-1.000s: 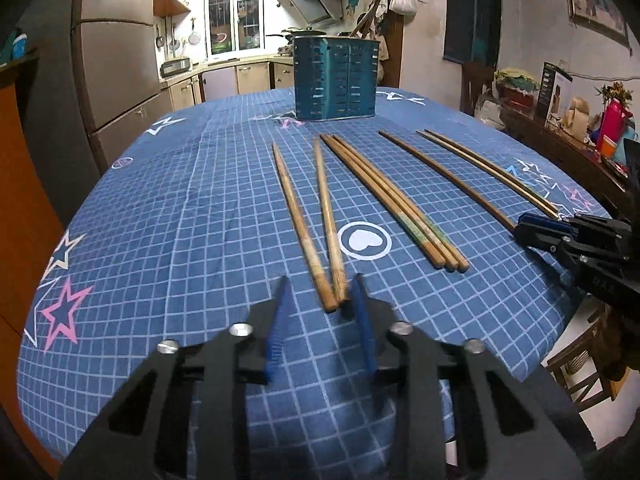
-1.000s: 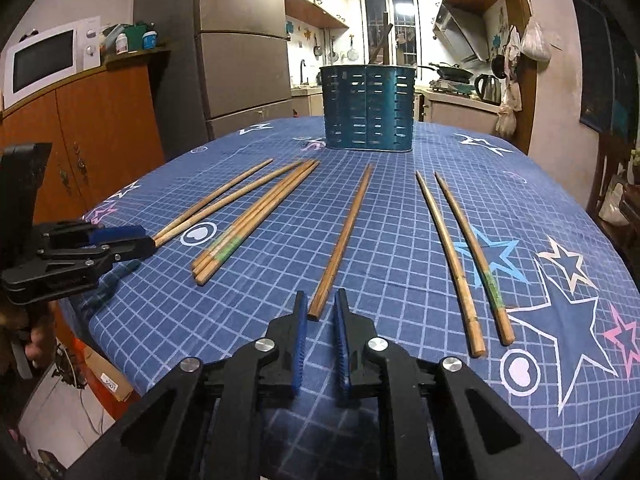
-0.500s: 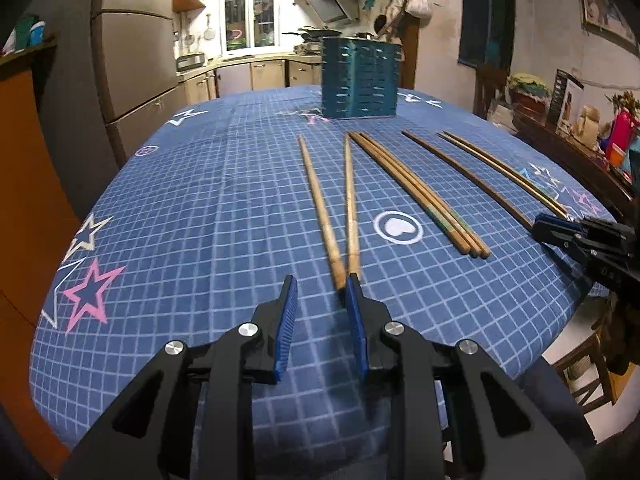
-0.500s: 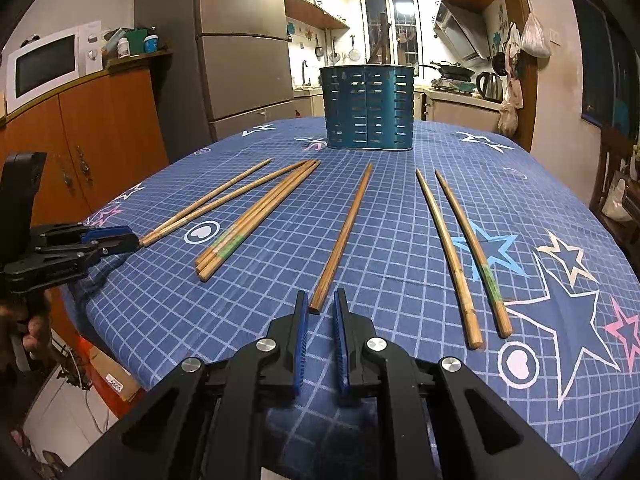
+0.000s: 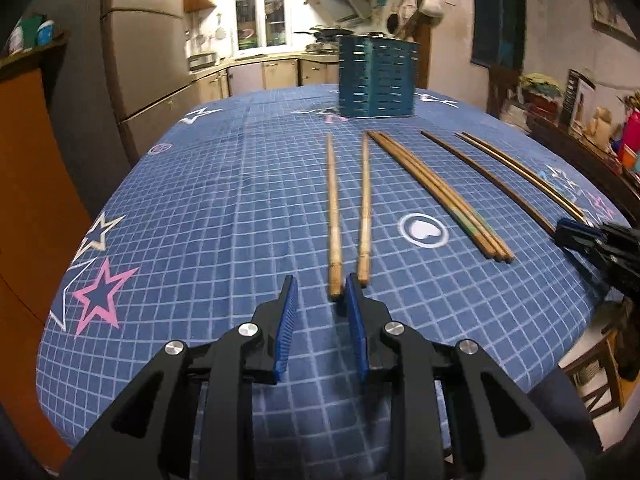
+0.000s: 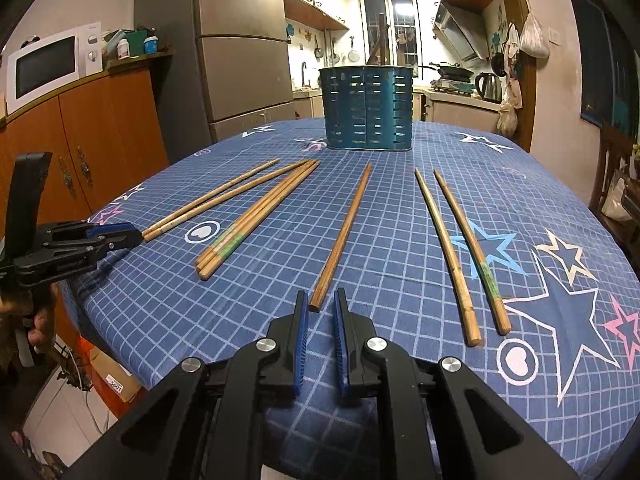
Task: Organize utensils
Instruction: 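Close the left tool on a chopstick while the right tool grasps another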
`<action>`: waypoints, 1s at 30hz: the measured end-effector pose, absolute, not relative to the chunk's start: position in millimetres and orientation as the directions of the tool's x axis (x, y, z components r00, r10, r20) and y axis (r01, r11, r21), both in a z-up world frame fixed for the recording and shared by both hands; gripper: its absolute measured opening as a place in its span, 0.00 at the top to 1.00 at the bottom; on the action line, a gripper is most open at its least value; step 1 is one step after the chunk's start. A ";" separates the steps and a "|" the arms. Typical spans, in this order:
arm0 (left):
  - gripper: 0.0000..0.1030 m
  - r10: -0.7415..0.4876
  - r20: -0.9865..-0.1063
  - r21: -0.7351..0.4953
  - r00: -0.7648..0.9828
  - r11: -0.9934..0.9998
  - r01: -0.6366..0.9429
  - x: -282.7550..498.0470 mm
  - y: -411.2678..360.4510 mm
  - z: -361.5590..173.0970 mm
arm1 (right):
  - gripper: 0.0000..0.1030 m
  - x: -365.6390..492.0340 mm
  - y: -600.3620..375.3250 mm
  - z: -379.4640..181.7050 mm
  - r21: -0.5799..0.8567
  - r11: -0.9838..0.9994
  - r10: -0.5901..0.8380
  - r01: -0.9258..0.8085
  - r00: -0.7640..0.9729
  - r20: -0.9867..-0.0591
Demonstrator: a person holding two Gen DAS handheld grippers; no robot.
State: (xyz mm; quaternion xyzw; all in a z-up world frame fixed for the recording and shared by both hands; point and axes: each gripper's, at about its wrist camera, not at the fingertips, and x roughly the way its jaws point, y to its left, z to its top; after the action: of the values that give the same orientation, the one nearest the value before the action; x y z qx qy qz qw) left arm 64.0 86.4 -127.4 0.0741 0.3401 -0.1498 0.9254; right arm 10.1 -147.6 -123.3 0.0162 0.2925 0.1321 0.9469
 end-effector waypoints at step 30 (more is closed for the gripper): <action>0.88 -0.256 -0.589 -0.009 0.767 0.951 0.310 44.2 116.7 -124.9 | 0.86 10.4 -141.8 -125.7 0.080 0.969 0.240 -0.234 0.811 -0.533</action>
State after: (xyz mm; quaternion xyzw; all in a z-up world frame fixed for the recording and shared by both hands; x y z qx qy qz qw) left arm 44.2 116.7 -124.9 0.0444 0.3066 -0.1508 0.9388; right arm 10.4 -141.8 -125.7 0.0055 0.2809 0.1246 0.9516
